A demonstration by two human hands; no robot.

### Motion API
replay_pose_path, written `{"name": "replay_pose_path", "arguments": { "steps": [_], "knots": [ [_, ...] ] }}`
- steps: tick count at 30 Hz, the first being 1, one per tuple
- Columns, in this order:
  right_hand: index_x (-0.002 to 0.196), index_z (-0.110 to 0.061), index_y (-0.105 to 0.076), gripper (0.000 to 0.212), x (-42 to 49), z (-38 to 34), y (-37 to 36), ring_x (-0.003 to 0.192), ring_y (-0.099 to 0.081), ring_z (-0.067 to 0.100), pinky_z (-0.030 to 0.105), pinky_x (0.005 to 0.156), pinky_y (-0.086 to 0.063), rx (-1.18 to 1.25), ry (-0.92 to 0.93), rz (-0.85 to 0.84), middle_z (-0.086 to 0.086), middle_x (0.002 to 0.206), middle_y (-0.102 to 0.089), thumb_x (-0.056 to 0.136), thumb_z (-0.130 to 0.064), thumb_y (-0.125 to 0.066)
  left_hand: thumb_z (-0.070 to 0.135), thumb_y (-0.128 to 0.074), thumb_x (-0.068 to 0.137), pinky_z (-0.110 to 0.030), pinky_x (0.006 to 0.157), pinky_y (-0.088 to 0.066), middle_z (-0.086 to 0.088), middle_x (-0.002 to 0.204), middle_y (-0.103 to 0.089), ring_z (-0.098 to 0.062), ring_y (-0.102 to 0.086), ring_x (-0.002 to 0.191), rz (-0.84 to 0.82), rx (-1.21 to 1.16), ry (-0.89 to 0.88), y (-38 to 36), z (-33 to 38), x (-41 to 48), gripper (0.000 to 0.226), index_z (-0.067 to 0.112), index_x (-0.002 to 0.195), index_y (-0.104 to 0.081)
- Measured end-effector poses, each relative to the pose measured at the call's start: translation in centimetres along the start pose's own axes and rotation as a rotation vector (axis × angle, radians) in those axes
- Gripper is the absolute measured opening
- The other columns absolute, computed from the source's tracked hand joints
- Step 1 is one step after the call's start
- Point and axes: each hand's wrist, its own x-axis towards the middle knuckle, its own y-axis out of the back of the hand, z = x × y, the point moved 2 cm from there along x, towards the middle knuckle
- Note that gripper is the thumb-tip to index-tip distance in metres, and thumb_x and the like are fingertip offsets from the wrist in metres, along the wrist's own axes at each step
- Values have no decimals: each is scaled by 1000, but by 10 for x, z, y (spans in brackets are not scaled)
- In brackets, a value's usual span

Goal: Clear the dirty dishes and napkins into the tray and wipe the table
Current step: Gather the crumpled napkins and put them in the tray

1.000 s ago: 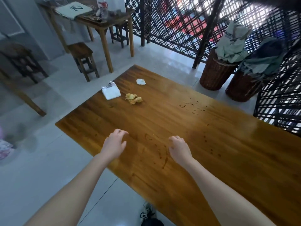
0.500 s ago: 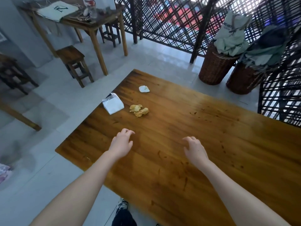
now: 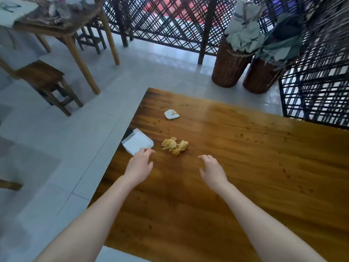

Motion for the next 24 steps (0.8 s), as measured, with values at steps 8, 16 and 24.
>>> {"name": "replay_pose_path", "arguments": {
  "steps": [8,16,24],
  "knots": [
    [136,-19,-43,50,57,-53,-21,126,-41,29,44,100,-42,-34,47,-114,5,142,-37,89,-10,-59,20,-56,96,-33,96,-48,-3,141,-45,-21,-48,124,-11,23,-53,17,-31,49,40,21,135,-49],
    [143,-39,-28,81,119,-80,-48,145,-12,30,57,113,-24,-166,94,-245,4,158,-12,82,4,-60,18,-55,96,-17,91,-36,1,144,-41,-19,-46,127,7,-49,-151,21,-30,112,36,22,131,-54],
    [123,-31,-43,57,128,-61,-60,110,-46,28,39,78,-51,-165,80,-167,4,121,-44,81,3,-61,16,-60,94,-29,97,-46,0,143,-43,-19,-49,124,-41,-37,-212,7,-14,164,38,22,131,-54]
  ]
}}
